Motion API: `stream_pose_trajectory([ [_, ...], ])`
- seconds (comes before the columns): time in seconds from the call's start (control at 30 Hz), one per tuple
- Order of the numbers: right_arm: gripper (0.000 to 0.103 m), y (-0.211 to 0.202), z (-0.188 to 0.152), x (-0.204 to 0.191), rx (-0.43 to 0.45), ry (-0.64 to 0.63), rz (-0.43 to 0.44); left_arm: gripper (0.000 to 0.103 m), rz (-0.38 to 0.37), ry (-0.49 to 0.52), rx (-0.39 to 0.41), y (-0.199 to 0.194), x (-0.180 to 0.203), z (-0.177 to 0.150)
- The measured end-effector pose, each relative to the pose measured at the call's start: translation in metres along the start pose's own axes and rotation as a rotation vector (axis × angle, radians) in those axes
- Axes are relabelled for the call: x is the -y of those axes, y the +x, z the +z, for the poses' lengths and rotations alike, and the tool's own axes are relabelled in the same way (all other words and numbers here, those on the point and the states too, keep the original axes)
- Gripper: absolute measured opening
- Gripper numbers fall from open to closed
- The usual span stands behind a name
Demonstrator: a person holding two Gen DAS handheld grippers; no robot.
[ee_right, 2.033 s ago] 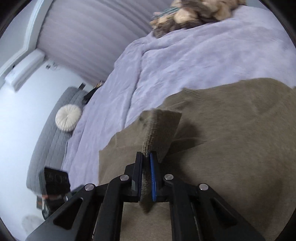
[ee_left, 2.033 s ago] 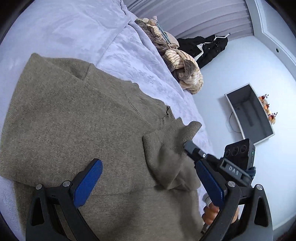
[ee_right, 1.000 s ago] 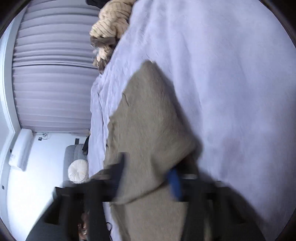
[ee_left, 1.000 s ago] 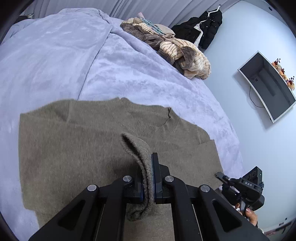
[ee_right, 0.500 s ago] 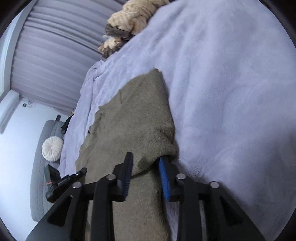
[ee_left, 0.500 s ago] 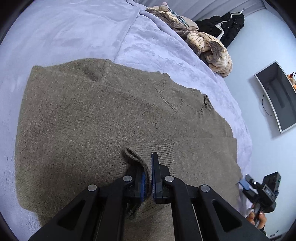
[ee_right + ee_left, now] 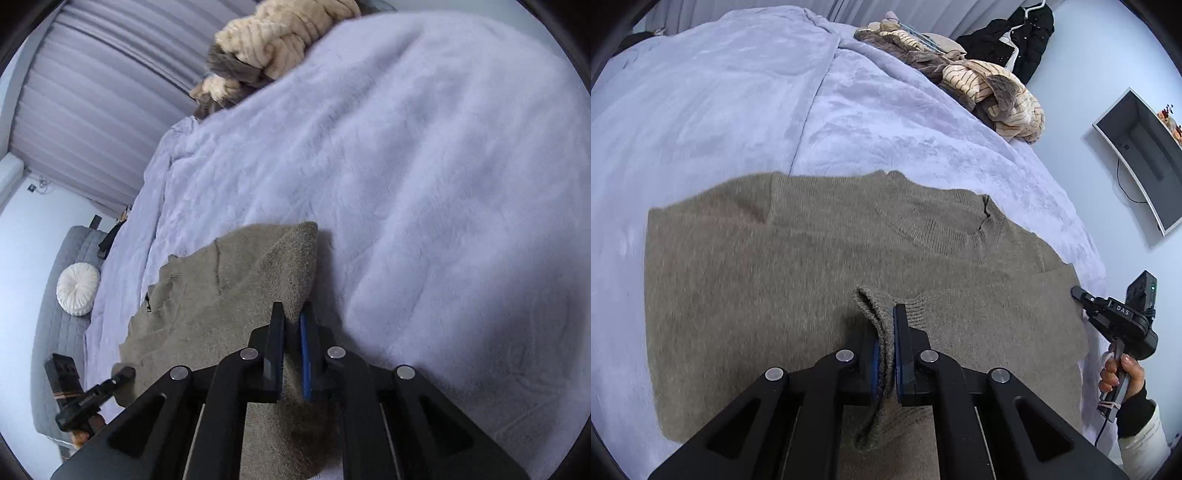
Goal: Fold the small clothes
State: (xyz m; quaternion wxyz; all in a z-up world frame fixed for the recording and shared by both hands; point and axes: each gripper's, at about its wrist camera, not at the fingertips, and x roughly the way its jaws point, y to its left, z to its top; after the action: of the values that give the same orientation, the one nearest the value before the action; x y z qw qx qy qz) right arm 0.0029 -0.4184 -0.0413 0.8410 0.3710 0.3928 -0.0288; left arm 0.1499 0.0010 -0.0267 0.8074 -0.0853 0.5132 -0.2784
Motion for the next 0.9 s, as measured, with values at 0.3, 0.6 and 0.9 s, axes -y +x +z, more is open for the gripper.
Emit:
stream_pose_trajectory([
  [0.3, 0.027, -0.007, -0.013, 0.02, 0.012, 0.023, -0.123, 0.017, 0.093, 0.003, 0.0, 0.002, -0.009, -0.005],
  [0.6, 0.059, -0.04, -0.062, 0.021, -0.041, 0.117, 0.045, 0.084, 0.132, 0.004, 0.043, -0.039, -0.016, -0.028],
  [0.9, 0.039, -0.04, -0.084, 0.026, -0.083, 0.27, 0.121, 0.008, 0.107, -0.014, -0.063, -0.011, 0.001, -0.036],
])
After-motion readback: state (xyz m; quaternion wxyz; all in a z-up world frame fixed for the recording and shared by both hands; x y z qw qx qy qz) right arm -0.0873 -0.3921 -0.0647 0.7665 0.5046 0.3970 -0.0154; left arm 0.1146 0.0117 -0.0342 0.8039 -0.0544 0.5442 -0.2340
